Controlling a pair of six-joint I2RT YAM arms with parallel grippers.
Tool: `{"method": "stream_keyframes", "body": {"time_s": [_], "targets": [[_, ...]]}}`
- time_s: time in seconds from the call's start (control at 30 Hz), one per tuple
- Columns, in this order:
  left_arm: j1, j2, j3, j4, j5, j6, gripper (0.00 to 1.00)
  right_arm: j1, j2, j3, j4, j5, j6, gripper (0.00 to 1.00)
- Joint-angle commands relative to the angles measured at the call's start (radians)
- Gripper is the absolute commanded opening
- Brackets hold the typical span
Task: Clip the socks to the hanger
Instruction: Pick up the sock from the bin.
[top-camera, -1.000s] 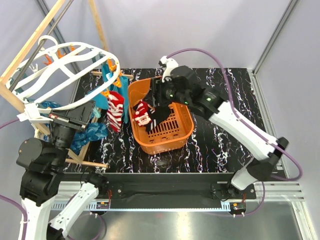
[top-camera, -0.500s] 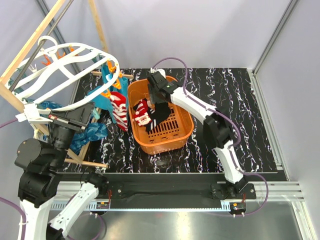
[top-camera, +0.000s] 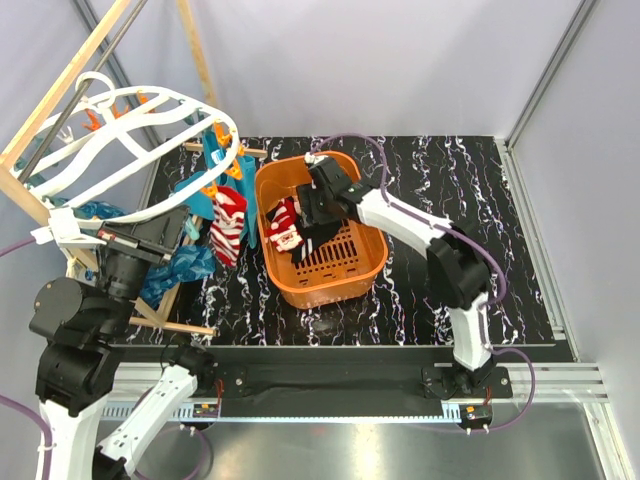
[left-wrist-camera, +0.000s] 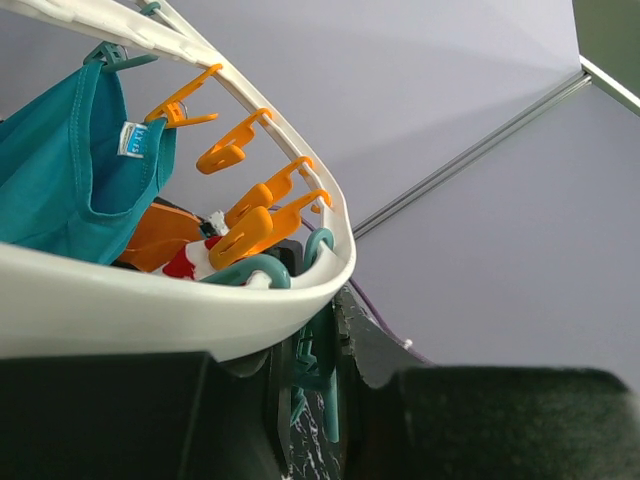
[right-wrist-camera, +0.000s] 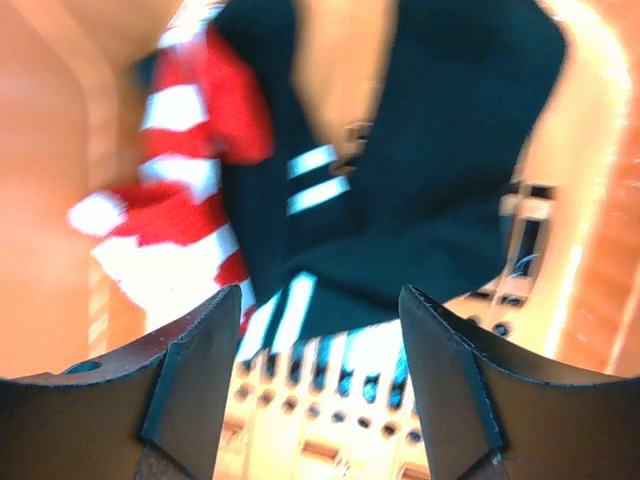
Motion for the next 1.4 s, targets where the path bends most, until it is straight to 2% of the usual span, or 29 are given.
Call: {"method": "stream_keyframes", "body": {"time_s": [0.0,0.1,0.27,0.6,0.73,0.8,0.83,0.87,0.97,1.2,1.37], "targets": [[-0.002,-0.013,0.028,-0.001,0.048,0.016,0.00,0.002,-0.143,-0.083,0.208,-0.198,-0.039,0.71],[-0.002,-0.020,0.018,-0.001,0.031,0.007,0.00,0.002,-0.100,-0.042,0.187,-0.313,-0.039,0.71],[-0.002,-0.034,0.011,-0.013,-0.018,-0.004,0.00,0.002,0.013,0.030,0.182,-0.366,-0.065,0.69],[-0.002,-0.013,0.028,-0.022,-0.050,-0.014,0.00,0.000,0.101,0.096,0.157,-0.398,-0.085,0.51],[-0.002,-0.016,0.017,-0.010,-0.035,-0.025,0.00,0.002,0.113,0.134,0.141,-0.406,-0.101,0.38],[-0.002,-0.011,0.023,-0.014,-0.028,-0.021,0.00,-0.004,0.116,0.150,0.131,-0.407,-0.104,0.14],[-0.002,-0.008,0.034,-0.021,-0.027,-0.018,0.00,-0.009,0.115,0.174,0.124,-0.404,-0.093,0.10],[-0.002,-0.006,0.040,-0.025,-0.025,-0.015,0.00,-0.015,0.107,0.182,0.121,-0.401,-0.082,0.00],[-0.002,0.000,0.052,-0.024,-0.015,-0.014,0.00,-0.061,0.026,0.156,0.154,-0.385,0.000,0.00],[-0.002,-0.008,0.052,-0.024,-0.004,-0.005,0.00,-0.191,-0.161,0.021,0.274,-0.545,0.312,0.00],[-0.002,-0.011,0.052,-0.033,0.007,0.001,0.00,-0.204,-0.260,-0.186,0.442,-0.542,0.424,0.00]]}}
